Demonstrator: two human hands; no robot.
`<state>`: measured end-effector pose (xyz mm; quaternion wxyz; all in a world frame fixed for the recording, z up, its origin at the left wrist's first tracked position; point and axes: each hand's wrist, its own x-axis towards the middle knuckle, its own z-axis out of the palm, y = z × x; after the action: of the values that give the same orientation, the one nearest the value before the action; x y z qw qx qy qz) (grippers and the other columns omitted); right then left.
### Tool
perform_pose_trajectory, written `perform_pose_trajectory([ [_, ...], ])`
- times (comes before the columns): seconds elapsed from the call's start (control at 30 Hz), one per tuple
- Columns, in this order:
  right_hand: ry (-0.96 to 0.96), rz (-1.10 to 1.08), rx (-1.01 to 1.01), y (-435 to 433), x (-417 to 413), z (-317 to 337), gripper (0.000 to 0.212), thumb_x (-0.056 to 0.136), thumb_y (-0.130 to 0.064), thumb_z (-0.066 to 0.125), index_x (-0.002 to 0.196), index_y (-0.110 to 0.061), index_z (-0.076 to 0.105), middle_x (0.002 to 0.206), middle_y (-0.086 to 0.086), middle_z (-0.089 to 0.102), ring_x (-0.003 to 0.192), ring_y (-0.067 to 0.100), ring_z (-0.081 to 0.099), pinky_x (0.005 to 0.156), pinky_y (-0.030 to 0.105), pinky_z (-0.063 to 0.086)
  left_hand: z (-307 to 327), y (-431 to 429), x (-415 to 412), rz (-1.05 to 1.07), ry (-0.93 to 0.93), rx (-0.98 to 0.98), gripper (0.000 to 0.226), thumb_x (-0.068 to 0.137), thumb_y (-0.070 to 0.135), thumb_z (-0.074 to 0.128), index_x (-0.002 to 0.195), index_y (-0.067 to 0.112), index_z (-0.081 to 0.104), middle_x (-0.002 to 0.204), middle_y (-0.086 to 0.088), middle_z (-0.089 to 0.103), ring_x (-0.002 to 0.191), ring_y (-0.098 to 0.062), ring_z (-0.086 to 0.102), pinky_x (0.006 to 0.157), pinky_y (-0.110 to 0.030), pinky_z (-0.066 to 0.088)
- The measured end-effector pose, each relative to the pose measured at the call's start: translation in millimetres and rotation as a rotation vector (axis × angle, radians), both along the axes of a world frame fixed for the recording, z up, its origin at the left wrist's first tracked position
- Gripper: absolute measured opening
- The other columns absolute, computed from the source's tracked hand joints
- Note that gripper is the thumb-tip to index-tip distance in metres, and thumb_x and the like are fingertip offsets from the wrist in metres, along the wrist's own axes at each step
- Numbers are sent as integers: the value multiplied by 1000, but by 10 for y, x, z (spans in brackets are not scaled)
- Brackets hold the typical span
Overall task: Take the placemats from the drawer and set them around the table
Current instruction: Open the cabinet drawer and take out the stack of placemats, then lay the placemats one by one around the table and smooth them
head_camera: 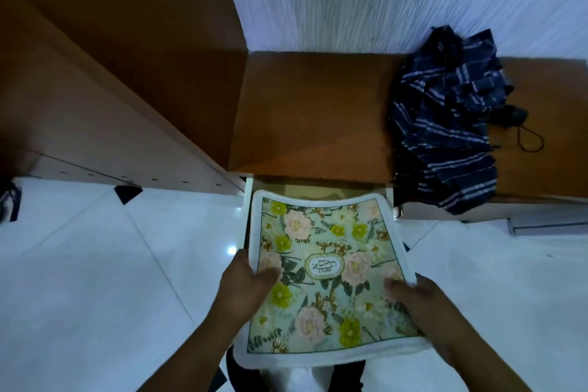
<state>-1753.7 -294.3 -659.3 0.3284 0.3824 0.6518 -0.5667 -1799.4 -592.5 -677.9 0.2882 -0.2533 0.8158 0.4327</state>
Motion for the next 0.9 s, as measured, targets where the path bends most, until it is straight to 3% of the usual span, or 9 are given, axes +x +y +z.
perform_pose_trajectory([
  [0.13,124,17,61,-164,-16,637,2,93,-24,63,92,-25,65,82,-2,71,76,16,68,60,27,49,761,-150,232,51,157,-86,38,80,31,77,109,27,53,91,9,67,74,-3,66,54,-16,49],
  [0.27,251,137,93,-352,-41,1519,8,93,-26,61,100,-28,61,90,4,71,79,19,69,58,30,52,1693,-352,554,123,279,-118,47,81,32,77,115,39,45,94,21,63,82,13,62,52,-9,47],
  [0.4,419,273,154,-660,14,2403,4,89,-27,64,92,-26,61,85,-4,71,64,-2,65,46,12,46,2631,-599,965,248,367,-157,47,82,32,76,116,37,44,95,23,60,78,4,62,58,-14,46],
  [0.57,579,453,117,-1376,260,3374,10,87,-27,66,90,-19,63,81,6,71,60,10,67,40,14,46,3614,-1160,1750,446,466,-189,46,82,32,76,115,36,45,93,21,60,75,7,61,54,-11,43],
  [0.67,683,577,68,-1993,574,3873,5,86,-29,67,86,-24,64,75,-6,74,57,6,67,38,14,45,4099,-1650,2441,591,541,-209,45,81,31,77,114,36,47,94,18,64,76,6,64,54,-14,48],
  [0.8,764,759,6,-2947,1119,4347,14,82,-31,68,79,-19,63,73,-1,73,63,19,69,57,38,56,4600,-2305,3515,811,608,-231,42,80,31,77,110,36,48,96,13,67,74,2,68,53,-17,53],
  [0.9,810,888,-88,-3753,1646,4625,11,81,-29,69,81,-20,65,76,-2,74,64,19,71,58,42,59,4924,-2778,4429,961,638,-281,41,80,29,77,110,33,49,98,12,67,74,-1,69,53,-17,53],
])
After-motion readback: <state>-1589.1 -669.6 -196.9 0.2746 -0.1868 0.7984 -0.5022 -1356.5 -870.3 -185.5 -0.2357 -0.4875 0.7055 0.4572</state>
